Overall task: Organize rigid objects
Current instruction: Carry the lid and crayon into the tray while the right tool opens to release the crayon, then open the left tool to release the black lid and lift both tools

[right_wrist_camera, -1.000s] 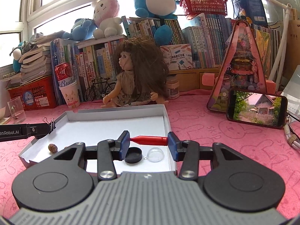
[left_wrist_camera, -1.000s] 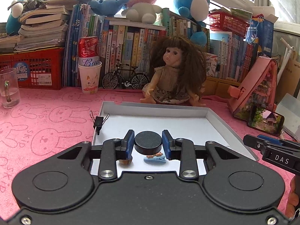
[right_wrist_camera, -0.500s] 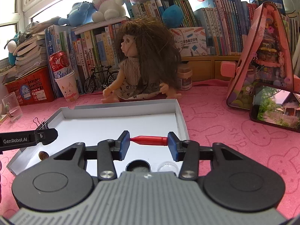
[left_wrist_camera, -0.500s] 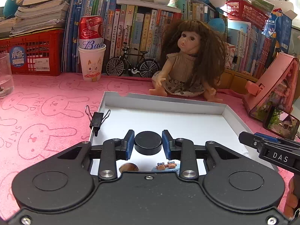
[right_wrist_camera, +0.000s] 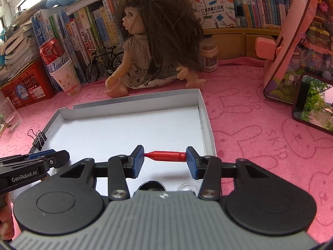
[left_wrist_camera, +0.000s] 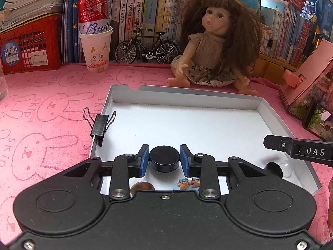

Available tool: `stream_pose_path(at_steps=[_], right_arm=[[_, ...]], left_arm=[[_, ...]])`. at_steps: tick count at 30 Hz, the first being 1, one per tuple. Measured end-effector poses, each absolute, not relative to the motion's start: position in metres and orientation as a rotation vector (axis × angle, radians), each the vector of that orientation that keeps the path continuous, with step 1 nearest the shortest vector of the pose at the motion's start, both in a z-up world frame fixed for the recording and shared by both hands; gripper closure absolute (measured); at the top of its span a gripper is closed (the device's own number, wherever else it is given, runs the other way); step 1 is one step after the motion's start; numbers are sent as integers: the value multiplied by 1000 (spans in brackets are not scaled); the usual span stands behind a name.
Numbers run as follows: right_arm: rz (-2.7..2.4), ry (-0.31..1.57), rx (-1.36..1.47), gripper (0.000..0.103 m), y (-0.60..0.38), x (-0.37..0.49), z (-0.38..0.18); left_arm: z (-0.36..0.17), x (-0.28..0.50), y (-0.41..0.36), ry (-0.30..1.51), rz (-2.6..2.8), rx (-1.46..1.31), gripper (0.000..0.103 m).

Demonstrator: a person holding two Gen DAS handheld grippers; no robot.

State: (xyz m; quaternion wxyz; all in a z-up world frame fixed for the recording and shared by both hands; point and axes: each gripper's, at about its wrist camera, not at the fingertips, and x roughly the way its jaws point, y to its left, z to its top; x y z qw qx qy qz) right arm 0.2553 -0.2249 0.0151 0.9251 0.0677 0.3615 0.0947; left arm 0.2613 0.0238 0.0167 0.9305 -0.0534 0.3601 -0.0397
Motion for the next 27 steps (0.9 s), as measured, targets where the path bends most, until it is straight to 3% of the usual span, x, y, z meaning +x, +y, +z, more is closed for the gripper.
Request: stream_pose_path(at_steps=[10,13,15,22,27], right_arm=[[198,768,117,54,-217,257,5],[199,759,94,49,-213,255,5],[195,749,105,38,-213,253,6],[208,680,128,20,-222,235,23],[217,624,101,14,-226,210,32]], left_arm=[[11,262,19,741,-72,-95,73],[11,261,16,735,-63,-89,73],[13,260,17,739,-65,-101,67],[32,243,22,686,-79,-122,38],[43,217,17,636,-119,-97,27]])
